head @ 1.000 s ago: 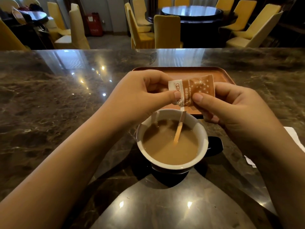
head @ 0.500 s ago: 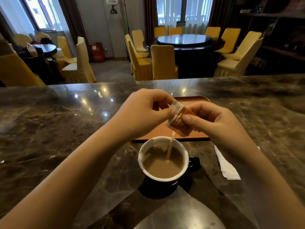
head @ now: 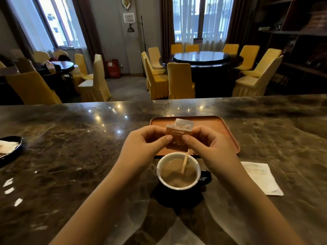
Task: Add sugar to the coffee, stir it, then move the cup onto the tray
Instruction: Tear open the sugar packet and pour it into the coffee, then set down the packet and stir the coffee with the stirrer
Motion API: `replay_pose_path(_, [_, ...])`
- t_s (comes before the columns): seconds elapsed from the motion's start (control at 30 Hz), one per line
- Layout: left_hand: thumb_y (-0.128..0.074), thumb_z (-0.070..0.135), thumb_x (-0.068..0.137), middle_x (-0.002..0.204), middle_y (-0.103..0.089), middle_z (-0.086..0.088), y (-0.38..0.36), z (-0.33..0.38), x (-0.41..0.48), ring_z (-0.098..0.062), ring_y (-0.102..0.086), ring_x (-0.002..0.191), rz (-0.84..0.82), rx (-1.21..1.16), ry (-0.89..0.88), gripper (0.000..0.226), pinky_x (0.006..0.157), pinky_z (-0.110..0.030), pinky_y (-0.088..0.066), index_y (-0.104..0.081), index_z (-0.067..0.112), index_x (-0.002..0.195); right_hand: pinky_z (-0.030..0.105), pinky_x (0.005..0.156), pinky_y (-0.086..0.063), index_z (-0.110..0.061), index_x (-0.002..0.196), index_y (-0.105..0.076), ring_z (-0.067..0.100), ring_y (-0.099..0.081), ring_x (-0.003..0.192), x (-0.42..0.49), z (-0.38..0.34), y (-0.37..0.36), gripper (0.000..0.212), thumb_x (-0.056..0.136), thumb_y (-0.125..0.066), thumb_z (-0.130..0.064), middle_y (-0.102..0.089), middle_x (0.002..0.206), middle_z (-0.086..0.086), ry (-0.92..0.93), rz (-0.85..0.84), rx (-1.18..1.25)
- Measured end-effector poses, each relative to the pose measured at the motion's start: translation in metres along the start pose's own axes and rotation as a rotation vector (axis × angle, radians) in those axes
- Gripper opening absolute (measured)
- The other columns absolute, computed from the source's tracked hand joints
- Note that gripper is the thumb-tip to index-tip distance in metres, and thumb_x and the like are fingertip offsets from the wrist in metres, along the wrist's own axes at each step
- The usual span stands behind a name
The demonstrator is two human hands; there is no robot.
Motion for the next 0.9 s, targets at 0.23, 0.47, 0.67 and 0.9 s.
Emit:
replay_pose_path(0.23, [-0.064, 0.014, 0.079, 0.085, -0.074, 0.002, 0.008, -0.004, -0.012, -0.007, -0.069, 0.079, 0.075, 0.018, -0.015, 0.013, 0.069, -0.015, -0.053, -0.069, 0.016, 0.091, 0.01, 0.052, -0.047, -0.02, 0.081, -0.062, -0.002, -0.062, 0.067, 0.001, -0.006, -0.009, 0.005, 0.082, -0.063, -0.015, -0.066, 0.078, -0.005, 0.081, -0.043, -0.072])
replay_pose_path(0.47, [-0.064, 0.013, 0.079, 0.072, -0.072, 0.015, 0.023, -0.008, -0.025, 0.005, -0.064, 0.071, 0.149, 0.018, 0.024, 0.013, 0.054, -0.005, -0.045, -0.07, 0.021, 0.088, 0.01, 0.054, -0.047, -0.023, 0.081, -0.063, 0.0, -0.06, 0.063, 0.003, -0.003, -0.011, 0.006, 0.085, -0.059, -0.02, -0.065, 0.075, -0.006, 0.077, -0.077, -0.134])
replay_pose_path(0.67, [-0.063, 0.014, 0.08, 0.082, -0.067, 0.012, 0.039, -0.031, -0.036, 0.009, -0.062, 0.068, 0.245, 0.07, 0.134, 0.015, 0.053, -0.005, -0.045, -0.067, 0.024, 0.09, 0.015, 0.058, -0.039, -0.011, 0.097, -0.06, 0.015, -0.056, 0.081, 0.016, 0.038, 0.019, 0.022, 0.086, -0.058, -0.03, -0.062, 0.09, 0.003, -0.12, 0.266, -0.35])
replay_pose_path(0.9, [-0.062, 0.014, 0.082, 0.088, -0.066, 0.005, 0.054, -0.091, -0.059, -0.008, -0.06, 0.083, 0.304, -0.016, 0.476, 0.015, 0.062, -0.021, -0.042, -0.067, 0.018, 0.094, 0.025, 0.066, -0.041, -0.017, 0.089, -0.064, 0.014, -0.055, 0.082, 0.029, 0.068, 0.012, 0.025, 0.085, -0.056, -0.04, -0.061, 0.088, -0.002, -0.393, -0.005, -0.222])
Point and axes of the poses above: each hand's wrist, its own x-axis towards the middle knuckle, its own y-axis out of the back of the hand, z = x × y, the point moved 2 cm from there along x, towards the middle knuckle
